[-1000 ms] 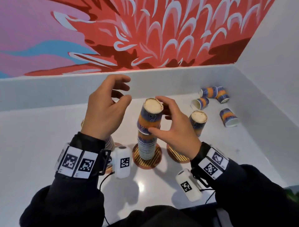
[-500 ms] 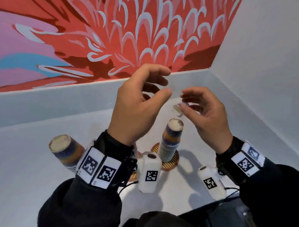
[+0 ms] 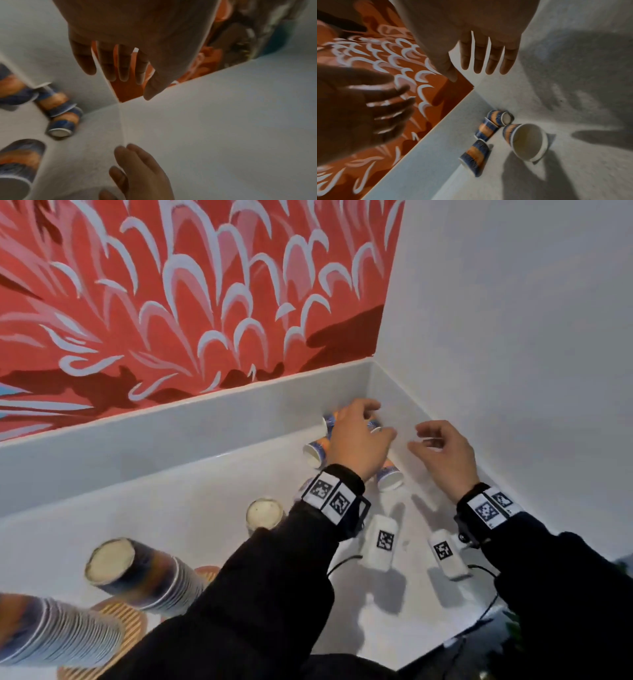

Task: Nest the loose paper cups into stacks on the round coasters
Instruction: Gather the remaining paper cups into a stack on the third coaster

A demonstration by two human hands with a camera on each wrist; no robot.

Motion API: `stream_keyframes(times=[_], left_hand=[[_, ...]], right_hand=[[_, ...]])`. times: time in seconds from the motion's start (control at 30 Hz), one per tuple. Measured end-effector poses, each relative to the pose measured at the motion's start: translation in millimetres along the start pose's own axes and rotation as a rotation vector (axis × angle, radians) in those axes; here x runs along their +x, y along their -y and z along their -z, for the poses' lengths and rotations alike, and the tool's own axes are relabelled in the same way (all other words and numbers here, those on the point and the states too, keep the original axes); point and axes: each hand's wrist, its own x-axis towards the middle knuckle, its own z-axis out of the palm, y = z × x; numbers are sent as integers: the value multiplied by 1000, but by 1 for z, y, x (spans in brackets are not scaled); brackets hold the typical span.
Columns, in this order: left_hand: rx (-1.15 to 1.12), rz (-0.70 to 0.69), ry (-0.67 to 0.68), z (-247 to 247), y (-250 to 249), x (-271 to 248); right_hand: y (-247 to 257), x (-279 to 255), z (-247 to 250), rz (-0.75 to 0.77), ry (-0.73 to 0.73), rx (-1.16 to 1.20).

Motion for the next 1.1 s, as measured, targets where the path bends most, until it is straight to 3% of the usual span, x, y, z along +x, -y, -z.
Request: stream_keyframes(times=[0.13, 0.23, 0.4, 0.57, 0.7, 0.83, 0.97, 1.1], left_hand=[[117, 219, -135, -21, 45, 60], [334, 305, -155, -28, 73, 85], [733, 350, -29, -33, 118, 106], [916, 408, 45, -39, 143, 117], [950, 454, 57, -48, 153, 116], [950, 510, 100, -60, 162, 96], [705, 650, 80, -77, 171, 61], [555, 592, 96, -90, 171, 42]], right_hand=[[-47, 40, -11, -124, 88, -77], [-72, 65, -37, -226, 229, -48], [-100, 85, -79, -399, 421, -132], [-128, 87, -94, -483, 590, -310], [-164, 72, -104, -558, 562, -57], [-147, 51, -94, -554, 409, 188], [-145, 42, -79, -584, 266, 366], [-140, 39, -75, -578, 274, 425]])
